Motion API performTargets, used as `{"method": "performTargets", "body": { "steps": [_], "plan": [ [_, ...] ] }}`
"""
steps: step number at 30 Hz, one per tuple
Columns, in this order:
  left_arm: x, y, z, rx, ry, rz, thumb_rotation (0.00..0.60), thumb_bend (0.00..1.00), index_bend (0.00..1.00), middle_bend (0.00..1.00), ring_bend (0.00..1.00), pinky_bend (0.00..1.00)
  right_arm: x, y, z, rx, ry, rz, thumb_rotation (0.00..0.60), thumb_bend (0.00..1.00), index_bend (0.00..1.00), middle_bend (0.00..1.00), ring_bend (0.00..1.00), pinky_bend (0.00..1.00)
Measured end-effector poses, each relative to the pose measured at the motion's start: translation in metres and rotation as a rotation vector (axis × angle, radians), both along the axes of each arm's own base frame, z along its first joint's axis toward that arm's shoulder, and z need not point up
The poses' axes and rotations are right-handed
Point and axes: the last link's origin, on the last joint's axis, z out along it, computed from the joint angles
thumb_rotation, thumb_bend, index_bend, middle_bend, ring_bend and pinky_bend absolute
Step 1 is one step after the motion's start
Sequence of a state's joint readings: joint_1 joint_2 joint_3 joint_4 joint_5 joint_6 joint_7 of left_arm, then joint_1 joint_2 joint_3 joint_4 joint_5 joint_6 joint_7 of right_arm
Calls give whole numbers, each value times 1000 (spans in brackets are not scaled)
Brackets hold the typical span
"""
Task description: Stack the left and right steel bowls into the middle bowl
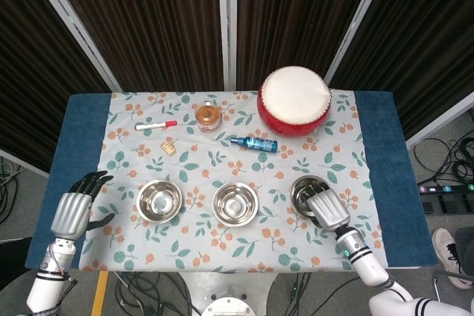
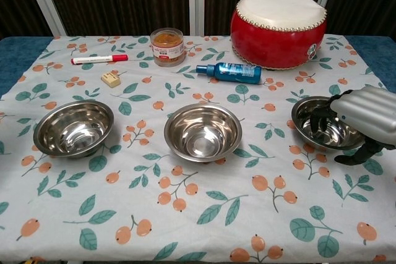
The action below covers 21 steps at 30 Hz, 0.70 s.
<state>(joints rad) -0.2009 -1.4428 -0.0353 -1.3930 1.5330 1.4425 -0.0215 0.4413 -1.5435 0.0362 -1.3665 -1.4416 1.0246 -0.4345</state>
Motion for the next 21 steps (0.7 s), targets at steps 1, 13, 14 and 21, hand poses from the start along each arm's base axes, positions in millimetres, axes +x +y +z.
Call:
{"method": "performTargets", "body": {
  "steps": [1, 13, 14, 21],
  "plan": [
    [0, 0, 0, -1, 0, 1, 600, 168, 249, 264, 172, 281, 0, -1, -1, 1, 0, -1, 600, 194, 448, 429, 304, 304],
    [-2, 1, -1, -5, -10, -3, 600, 168, 249, 263, 172, 281, 2, -6, -9, 24, -4, -4, 600, 333, 656, 571, 458, 472],
    [-2, 1, -2, -4, -10, -4, 600, 167, 249, 263, 172, 281, 1, -6, -9, 24, -3, -4, 600, 336, 667, 578, 464, 478],
    [-3, 1, -3, -7, -14, -2, 600, 168, 249, 264, 172, 281, 1, -6, -8, 19, -1, -4, 600, 340, 693, 597, 482, 501]
  ]
}}
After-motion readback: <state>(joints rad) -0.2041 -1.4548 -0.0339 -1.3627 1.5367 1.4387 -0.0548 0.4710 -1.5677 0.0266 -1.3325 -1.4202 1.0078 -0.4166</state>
